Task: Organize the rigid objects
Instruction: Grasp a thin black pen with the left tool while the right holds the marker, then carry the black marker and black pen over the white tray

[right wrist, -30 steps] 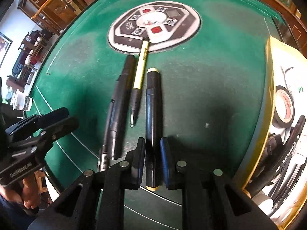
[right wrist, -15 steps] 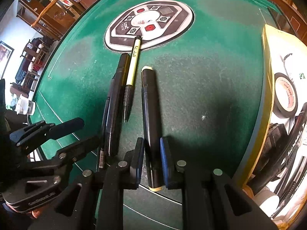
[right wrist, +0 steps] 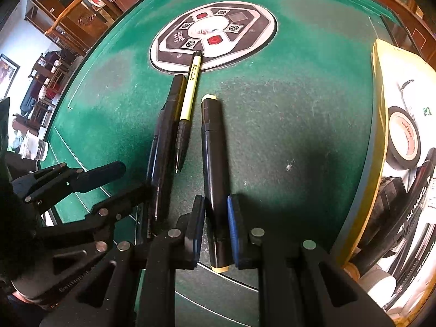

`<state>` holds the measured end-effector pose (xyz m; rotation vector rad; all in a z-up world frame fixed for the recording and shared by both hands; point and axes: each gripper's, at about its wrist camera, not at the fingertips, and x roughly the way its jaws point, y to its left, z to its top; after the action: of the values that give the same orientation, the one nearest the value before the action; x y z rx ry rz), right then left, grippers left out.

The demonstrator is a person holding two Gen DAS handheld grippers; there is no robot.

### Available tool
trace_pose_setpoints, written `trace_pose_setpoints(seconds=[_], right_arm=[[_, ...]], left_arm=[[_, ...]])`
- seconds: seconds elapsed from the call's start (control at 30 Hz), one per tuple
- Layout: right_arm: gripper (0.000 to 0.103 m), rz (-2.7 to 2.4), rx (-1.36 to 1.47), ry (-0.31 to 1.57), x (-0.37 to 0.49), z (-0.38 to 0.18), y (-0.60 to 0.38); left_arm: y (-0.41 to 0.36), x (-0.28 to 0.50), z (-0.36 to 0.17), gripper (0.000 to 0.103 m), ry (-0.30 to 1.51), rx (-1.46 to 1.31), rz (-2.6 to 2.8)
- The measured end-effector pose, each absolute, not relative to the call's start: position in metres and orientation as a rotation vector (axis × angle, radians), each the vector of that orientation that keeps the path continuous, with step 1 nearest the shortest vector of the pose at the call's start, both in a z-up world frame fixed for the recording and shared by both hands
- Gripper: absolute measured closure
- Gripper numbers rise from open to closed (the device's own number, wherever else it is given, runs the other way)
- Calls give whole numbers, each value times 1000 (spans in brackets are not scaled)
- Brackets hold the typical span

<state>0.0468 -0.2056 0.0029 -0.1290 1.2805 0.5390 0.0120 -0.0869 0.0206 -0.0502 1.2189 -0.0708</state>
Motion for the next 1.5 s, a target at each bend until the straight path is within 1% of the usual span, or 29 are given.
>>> trace_pose_setpoints(seconds=[0.03, 0.07, 0.13, 0.17, 0.2, 0.27, 0.3, 0.47, 0.67, 1.2, 1.5], right_arm=[[88, 538, -131, 1280, 47, 3, -205], [88, 537, -133, 1279, 46, 3, -205], [88, 534, -138, 1278, 46, 3, -204], [88, 534, -140, 1274, 46, 3, -204], [88, 535, -145, 1272, 45, 3, -204], [88, 535, -147, 1270, 45, 3, -203], [88, 534, -150, 1268, 45, 3, -203], [88, 528, -166, 1258, 43, 3, -202], [88, 525, -107, 1249, 45, 10, -210], [88, 524, -26, 1191, 37, 31, -234], [88, 472, 63, 1131, 32, 53, -277]], left_arm=[[-88, 14, 19, 50, 1229, -49, -69], [-90, 15, 14, 47, 1254, -41, -65], [-96, 13, 14, 48, 1223, 31, -42], [-96, 12, 15, 63, 1220, 32, -50], [-95, 10, 17, 84, 1218, 28, -53], [-87, 11, 18, 93, 1219, -5, -44], [-84, 12, 18, 94, 1220, -25, -40], [-63, 8, 21, 94, 1216, -139, -27], [-61, 3, 36, 94, 1143, -187, -36], [-87, 11, 49, 94, 1114, -150, -107], [-118, 19, 65, 94, 1089, -124, -164]])
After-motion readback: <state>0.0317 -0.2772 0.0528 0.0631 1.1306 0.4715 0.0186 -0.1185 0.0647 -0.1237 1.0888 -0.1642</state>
